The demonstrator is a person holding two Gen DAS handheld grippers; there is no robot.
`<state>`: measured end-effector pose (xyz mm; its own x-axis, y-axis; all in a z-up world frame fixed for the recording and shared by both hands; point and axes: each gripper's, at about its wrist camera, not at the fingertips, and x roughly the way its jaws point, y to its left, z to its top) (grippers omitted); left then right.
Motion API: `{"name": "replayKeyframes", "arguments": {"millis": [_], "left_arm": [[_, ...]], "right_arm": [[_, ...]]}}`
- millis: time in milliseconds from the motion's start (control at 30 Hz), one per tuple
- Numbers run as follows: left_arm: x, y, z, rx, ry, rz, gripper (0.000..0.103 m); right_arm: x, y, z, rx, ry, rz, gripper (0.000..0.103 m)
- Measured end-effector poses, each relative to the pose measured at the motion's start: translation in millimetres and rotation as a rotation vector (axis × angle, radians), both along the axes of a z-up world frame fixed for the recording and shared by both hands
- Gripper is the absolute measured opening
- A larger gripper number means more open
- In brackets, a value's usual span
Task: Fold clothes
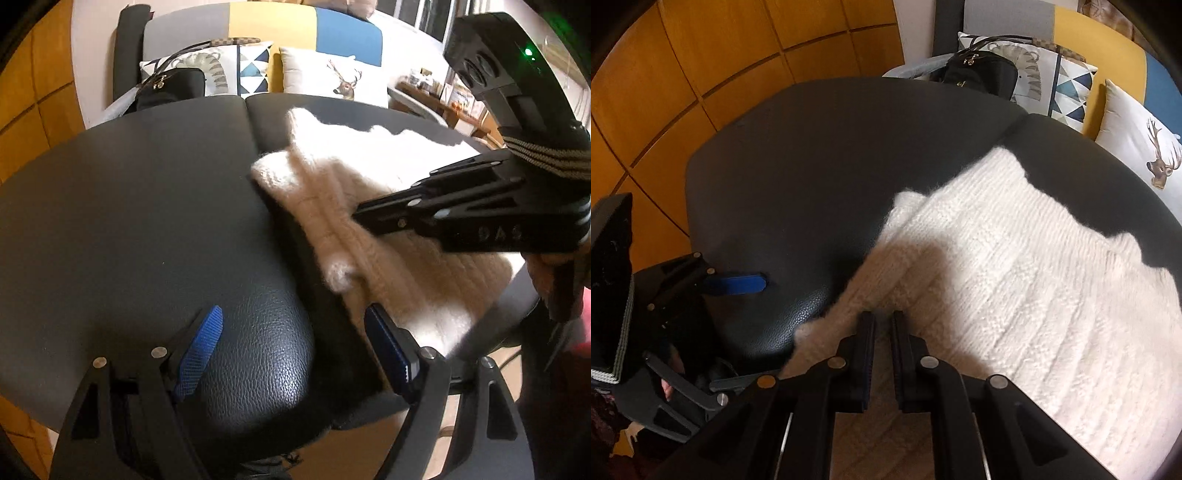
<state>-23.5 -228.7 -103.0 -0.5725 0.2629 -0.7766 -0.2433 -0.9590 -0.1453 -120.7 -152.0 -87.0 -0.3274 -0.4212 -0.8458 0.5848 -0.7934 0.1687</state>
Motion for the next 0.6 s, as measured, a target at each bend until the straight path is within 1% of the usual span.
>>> {"name": "replayKeyframes", "arguments": {"millis": [100,133,167,200,300,400,500,600], "left_arm": [[4,-13,-1,0.083,0.004,0.079,0.082],[5,-17,-3,0.112,0.005,0.103,0.082],[5,-18,-4,0.122,0.009,0.116,0.082],[5,-15,-5,0.109,0.014,0.116,0.082],[6,-5,-7,0.043,0.031,0.104,0.082],[8,-3,-7,0.021,0.034,0.093,0.082],[7,-3,-9,0.019,0.033,0.09,0.082],[9,-3,-9,0.001,0.034,0.088,0.082]], "right_arm": [[2,-1,19,-0.071,0.037,0.002,0.009],[3,-6,21,-0.07,0.037,0.018,0.012],[5,-12,20,-0.057,0.031,0.04,0.012],[8,-19,19,-0.034,0.03,0.064,0.013],[20,-46,6,0.142,0.054,0.157,0.012],[24,-59,-7,0.262,0.058,0.194,0.012],[19,-66,-13,0.278,0.036,0.2,0.012],[20,-71,-19,0.274,0.082,0.224,0.012]]}}
